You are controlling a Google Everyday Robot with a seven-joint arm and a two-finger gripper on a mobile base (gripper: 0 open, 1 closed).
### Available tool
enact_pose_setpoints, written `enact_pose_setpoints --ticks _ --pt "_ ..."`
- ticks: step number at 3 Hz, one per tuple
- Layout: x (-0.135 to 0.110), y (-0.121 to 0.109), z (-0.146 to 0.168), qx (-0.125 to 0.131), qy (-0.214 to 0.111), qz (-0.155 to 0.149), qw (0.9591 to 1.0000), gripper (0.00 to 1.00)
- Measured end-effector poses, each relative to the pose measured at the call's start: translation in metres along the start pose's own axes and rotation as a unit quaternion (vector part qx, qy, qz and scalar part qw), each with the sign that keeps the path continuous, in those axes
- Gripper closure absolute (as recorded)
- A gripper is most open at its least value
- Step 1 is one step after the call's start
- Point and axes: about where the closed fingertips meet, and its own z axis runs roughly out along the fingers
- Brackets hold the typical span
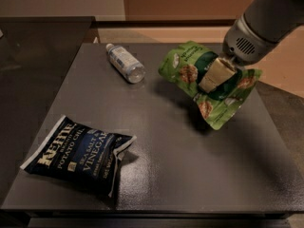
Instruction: Move green rice chip bag near blue chip bag
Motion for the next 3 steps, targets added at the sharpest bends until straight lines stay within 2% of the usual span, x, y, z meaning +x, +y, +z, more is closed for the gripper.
enact_pose_setpoints --ticks 1,2,3 --pt "-0.03 0.035 0.002 -0.053 -0.029 -0.049 0.9969 1.0" --pt "-0.054 0.068 0.015 -0.109 -0.045 -0.092 0.9888 1.0" --pt "-0.069 0.096 0.024 -0.15 -0.048 -0.126 0.9795 0.82"
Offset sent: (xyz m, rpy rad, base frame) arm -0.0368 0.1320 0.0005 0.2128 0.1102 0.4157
